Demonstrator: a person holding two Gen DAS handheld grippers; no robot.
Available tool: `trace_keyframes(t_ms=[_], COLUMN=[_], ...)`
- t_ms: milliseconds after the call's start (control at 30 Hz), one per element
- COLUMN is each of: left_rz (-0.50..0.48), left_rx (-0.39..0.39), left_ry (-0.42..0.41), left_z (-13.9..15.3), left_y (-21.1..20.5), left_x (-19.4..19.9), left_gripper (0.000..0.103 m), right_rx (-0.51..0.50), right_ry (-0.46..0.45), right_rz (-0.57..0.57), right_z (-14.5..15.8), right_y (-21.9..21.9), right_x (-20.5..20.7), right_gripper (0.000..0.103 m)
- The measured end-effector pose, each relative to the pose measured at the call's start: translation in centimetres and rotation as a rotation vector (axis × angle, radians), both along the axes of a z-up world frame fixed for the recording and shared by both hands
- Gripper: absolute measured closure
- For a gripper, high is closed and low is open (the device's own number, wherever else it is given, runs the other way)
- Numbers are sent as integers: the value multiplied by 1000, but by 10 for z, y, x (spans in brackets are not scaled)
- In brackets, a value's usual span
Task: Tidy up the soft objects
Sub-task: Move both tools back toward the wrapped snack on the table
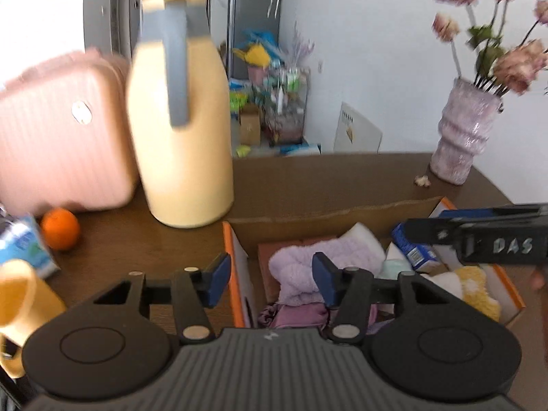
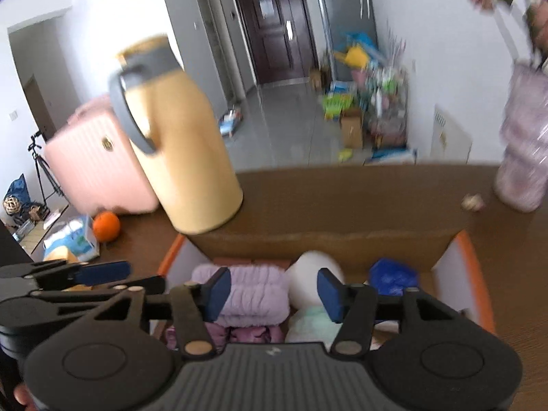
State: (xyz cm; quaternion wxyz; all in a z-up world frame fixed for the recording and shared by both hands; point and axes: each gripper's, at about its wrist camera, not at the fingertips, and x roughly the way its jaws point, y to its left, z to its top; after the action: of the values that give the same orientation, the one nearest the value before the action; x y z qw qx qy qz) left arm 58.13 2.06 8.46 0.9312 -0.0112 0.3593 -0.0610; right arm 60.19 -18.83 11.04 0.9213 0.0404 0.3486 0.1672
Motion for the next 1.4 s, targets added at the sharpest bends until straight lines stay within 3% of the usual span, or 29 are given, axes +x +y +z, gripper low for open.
trace_keyframes(t_ms=[167,233,433,533,667,833,1033,1167,1400], left_rz=[26,47,49,57,77,117,167,158,167], left_rx=[29,30,40,31,3,47,12,22,10], left_ry=[-95,-140,-205,-227,-275,-340,-335,-287,-279], left_z=[44,57,76,79,64,18,-31,-48,-56], left_y=[3,5,-2,-6,-5,-11,-12,-12,-8], left_x=[-48,-68,-123,-147,-194,-281,-379,-410,-406], left_gripper=[41,40,40,33,30,29,26,26,26], right_rx=[-25,-20,24,19,21,-14,-27,-73,-84], right_ry=[-100,-130,-155,-205,-287,-353,-315,-277,-278], right_rz=[-18,-37,-49,-38,-8,15,21,41,35], right_z=[42,52,62,64,44,-9,-72,-92,-95], right_y=[-30,-47,-71,-73,-79,-80,-80,-75,-65], right_x=[-52,-73,-115,-146,-207,-293,-381,-399,-394], right_gripper=[44,38,37,36,31,30,24,24,24])
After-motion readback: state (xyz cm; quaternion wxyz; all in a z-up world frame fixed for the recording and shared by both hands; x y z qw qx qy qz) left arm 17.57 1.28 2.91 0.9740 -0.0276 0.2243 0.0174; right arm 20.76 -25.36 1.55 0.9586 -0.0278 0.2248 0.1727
